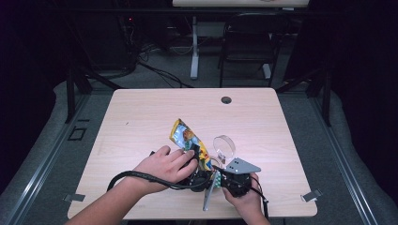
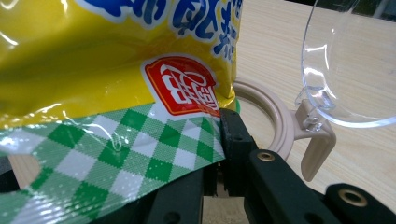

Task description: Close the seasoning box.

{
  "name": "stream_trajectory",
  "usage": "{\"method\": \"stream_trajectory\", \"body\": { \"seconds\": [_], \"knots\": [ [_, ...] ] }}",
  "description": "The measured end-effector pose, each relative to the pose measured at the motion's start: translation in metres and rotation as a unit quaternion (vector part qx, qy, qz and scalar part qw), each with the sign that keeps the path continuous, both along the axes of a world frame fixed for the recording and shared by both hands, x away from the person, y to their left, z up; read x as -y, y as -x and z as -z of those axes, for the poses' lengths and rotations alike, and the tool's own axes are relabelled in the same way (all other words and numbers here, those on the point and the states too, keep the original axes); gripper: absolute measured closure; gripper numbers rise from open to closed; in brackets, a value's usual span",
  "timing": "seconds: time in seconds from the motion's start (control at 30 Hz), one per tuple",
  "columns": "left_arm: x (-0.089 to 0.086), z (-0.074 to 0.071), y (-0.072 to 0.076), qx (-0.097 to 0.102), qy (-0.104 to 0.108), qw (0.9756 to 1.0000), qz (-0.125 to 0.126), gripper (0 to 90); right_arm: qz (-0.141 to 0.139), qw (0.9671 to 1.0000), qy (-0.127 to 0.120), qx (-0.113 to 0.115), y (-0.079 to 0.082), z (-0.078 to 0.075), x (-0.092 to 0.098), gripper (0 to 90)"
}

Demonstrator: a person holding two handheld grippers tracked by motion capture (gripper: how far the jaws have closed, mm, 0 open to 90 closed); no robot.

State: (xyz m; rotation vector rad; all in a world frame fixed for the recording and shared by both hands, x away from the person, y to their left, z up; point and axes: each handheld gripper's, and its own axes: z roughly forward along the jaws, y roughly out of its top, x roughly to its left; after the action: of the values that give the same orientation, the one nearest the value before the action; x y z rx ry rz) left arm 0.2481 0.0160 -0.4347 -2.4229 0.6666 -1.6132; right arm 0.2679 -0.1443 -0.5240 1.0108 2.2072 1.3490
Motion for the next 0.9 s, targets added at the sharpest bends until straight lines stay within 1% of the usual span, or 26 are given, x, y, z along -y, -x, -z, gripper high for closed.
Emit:
{"method": "stream_trajectory", "body": {
  "seconds": [0.07,0.2,0.23,0.3,0.33,0.43,0.5,0.67,0.7,0.77,0.8,0.83,0.9],
  "knots": [
    [0.0008,-0.0004,-0.0001,0.000,-0.003,1.0000,0.000,81.5,0.000,1.0000,0.000,0.000,0.0000,0.0000,0.0000,87.0],
    [0.0014,0.0004,-0.0002,-0.004,0.003,1.0000,-0.001,81.5,0.000,1.0000,-0.001,-0.001,-0.0001,0.0002,0.0003,87.0],
    [0.0024,-0.0005,-0.0002,-0.004,-0.002,1.0000,0.000,81.6,0.000,1.0000,-0.001,-0.001,-0.0001,0.0002,0.0004,87.0],
    [0.0027,-0.0001,-0.0002,-0.002,0.001,1.0000,0.001,81.6,0.000,1.0000,-0.003,-0.002,-0.0003,0.0003,0.0005,87.0],
    [0.0029,-0.0001,-0.0001,-0.006,0.000,1.0000,-0.002,81.6,0.000,1.0000,-0.003,-0.003,-0.0003,0.0003,0.0006,87.0],
    [0.0033,0.0000,-0.0002,-0.007,0.001,1.0000,-0.002,81.8,0.001,1.0000,-0.005,-0.003,-0.0004,0.0004,0.0007,87.0],
    [0.0032,0.0006,0.0001,-0.002,0.003,1.0000,0.000,81.8,0.000,1.0000,-0.005,-0.003,-0.0004,0.0004,0.0006,87.0],
    [0.0037,0.0005,-0.0001,-0.002,0.002,1.0000,0.001,81.9,0.001,1.0000,-0.005,-0.003,-0.0004,0.0004,0.0005,87.0],
    [0.0043,0.0002,-0.0004,0.001,0.001,1.0000,0.003,81.9,0.000,1.0000,-0.005,-0.003,-0.0005,0.0004,0.0006,87.0],
    [0.0049,0.0000,-0.0006,-0.003,0.001,1.0000,0.002,82.1,0.000,1.0000,-0.006,-0.004,-0.0006,0.0004,0.0007,87.0],
    [0.0050,0.0003,-0.0005,0.000,0.002,1.0000,0.003,82.1,0.000,1.0000,-0.006,-0.004,-0.0006,0.0004,0.0007,87.0],
    [0.0049,0.0008,-0.0006,-0.002,0.005,1.0000,0.001,82.2,0.000,1.0000,-0.006,-0.004,-0.0006,0.0004,0.0007,87.0],
    [0.0052,0.0006,-0.0007,-0.002,0.005,1.0000,0.001,82.2,0.000,1.0000,-0.006,-0.004,-0.0006,0.0005,0.0007,87.0]
  ]
}}
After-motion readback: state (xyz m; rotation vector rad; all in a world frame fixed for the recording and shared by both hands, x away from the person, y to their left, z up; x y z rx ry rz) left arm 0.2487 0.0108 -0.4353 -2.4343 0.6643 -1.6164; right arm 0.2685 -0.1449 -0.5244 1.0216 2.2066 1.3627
